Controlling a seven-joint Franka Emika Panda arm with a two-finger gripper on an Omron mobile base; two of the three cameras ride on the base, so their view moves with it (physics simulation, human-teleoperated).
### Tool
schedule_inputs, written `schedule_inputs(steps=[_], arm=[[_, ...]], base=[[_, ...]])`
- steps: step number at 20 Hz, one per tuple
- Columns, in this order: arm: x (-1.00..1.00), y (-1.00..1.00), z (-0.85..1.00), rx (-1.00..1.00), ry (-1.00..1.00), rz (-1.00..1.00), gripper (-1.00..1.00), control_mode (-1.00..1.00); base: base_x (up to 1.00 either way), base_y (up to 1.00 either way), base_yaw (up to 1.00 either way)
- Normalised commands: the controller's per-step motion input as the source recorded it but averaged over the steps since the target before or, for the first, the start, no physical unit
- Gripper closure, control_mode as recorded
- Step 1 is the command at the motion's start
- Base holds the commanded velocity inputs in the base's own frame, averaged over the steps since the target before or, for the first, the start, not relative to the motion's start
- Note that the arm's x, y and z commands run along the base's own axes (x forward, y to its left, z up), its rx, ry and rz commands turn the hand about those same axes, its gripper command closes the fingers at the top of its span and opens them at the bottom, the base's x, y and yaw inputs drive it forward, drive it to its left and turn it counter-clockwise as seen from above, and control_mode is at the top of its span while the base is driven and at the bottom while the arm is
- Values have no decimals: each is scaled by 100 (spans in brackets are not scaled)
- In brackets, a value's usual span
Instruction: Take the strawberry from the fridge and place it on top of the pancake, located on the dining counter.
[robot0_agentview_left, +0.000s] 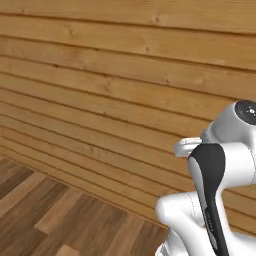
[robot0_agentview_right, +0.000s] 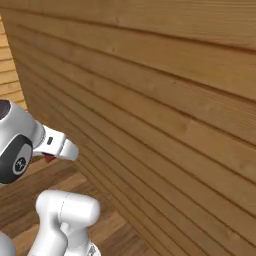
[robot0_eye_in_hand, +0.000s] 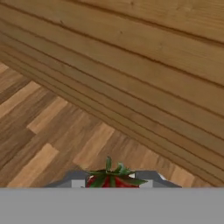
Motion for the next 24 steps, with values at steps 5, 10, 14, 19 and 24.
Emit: schedule_inputs(steps=[5,10,14,19,24], arm=[[0,0,0,0,0,0,100,100],[0,0,0,0,0,0,100,100],[0,0,0,0,0,0,100,100],[0,0,0,0,0,0,100,100],[0,0,0,0,0,0,100,100]], base=[[37,-1,84],[56,-22,88],[80,-28,82],[99,-31,71],[100,-28,69]])
